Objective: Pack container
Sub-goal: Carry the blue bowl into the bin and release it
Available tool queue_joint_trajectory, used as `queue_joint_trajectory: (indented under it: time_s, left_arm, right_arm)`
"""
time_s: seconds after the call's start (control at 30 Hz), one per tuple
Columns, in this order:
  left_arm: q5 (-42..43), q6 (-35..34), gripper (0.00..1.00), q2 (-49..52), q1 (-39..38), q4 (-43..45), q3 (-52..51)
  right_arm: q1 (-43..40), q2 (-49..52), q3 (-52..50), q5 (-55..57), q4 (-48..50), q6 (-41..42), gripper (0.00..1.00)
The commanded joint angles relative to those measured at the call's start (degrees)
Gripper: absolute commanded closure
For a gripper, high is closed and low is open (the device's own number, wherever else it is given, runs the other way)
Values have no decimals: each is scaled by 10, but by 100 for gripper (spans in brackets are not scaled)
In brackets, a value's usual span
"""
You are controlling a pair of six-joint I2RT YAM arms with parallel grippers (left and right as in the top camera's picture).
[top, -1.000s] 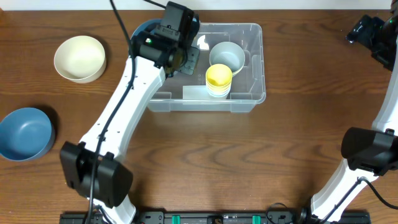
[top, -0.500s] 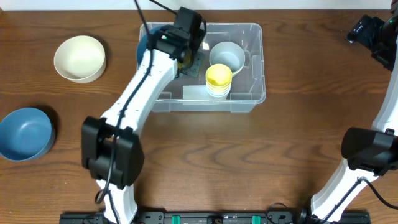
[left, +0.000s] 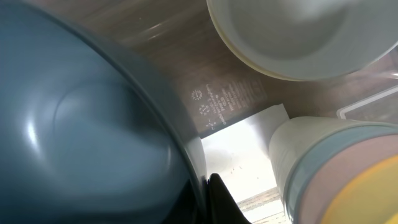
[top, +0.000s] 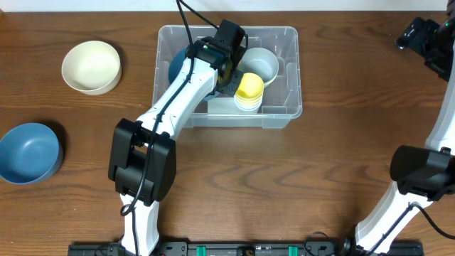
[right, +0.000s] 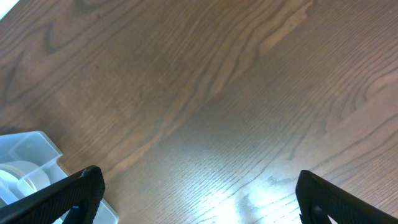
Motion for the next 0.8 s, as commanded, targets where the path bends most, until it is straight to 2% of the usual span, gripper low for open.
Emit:
queue_joint_trajectory:
  time_s: [0.0, 0.03, 0.1, 0.13, 0.53, 0.77]
  left_arm:
    - [-9, 4, 94, 5, 0, 2, 12]
    - [-9, 4, 93, 5, 0, 2, 12]
    - [-9, 4, 78, 5, 0, 2, 12]
    - [-9, 4, 76, 5, 0, 2, 12]
    - [-9, 3, 75, 4, 6, -2, 12]
    - [-11, -31, 67, -42, 59, -31, 32]
  right_arm:
    - [-3, -1, 3, 4, 0, -1, 1]
    - [-3, -1, 3, 4, 0, -1, 1]
    - [-3, -1, 3, 4, 0, -1, 1]
    - [-3, -1, 3, 4, 0, -1, 1]
    - [-3, -1, 3, 4, 0, -1, 1]
    - [-3, -1, 3, 4, 0, -1, 1]
